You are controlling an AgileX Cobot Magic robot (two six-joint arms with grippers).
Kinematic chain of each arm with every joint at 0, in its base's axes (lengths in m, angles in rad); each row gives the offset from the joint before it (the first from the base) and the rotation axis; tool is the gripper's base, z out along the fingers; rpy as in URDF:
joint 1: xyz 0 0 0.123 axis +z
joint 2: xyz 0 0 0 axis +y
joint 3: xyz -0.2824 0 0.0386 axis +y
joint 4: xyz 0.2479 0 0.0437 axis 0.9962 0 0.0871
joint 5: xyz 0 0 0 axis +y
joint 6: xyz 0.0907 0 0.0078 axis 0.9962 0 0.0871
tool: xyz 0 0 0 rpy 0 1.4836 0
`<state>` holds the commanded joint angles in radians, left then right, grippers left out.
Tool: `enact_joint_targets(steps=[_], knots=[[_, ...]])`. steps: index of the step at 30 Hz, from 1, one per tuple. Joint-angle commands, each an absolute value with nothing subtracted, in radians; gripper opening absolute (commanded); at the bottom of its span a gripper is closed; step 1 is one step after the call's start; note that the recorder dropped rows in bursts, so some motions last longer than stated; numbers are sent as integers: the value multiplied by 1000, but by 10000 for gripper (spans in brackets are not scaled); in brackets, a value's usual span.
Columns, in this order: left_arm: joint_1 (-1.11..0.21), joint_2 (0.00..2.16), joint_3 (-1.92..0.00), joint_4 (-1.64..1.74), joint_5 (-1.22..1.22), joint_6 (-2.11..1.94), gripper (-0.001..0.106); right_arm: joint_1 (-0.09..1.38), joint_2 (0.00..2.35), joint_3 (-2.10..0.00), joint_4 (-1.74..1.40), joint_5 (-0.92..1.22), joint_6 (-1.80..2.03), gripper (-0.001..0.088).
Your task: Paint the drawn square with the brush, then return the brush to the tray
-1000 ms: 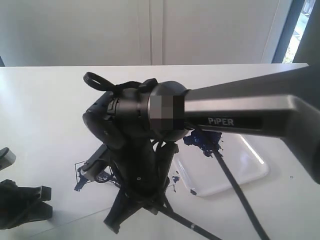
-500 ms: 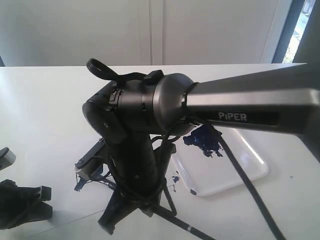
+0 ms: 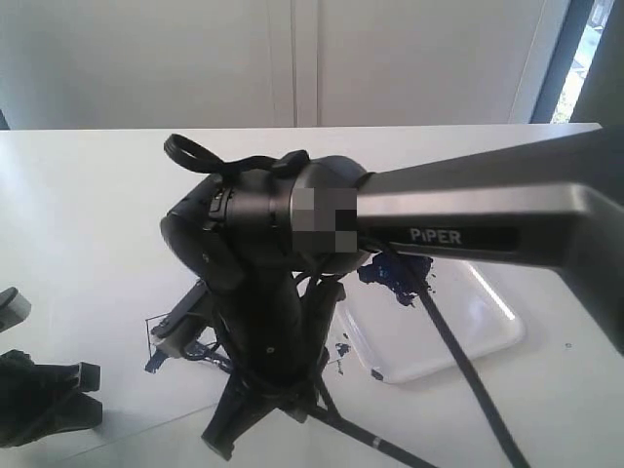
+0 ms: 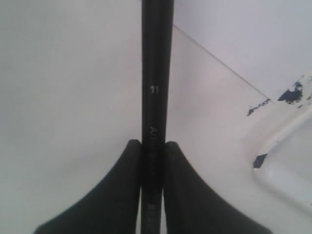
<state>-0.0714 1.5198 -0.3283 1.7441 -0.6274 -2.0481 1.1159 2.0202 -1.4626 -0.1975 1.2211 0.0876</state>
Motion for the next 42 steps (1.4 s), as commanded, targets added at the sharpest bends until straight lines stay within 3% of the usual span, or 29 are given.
enact_joint_targets(steps=[16,31,42], knots=[[-71,1520,-328,1744,-627,-2048,0,1116,2020,-1463,-62,1221,46,0],[-71,1520,-328,1744,-627,-2046,0,1116,2020,-1433,-253,1221,126,0],[-71,1520,-328,1744,-623,-2046,0,1116,2018,-1396,-162,1221,88,0]])
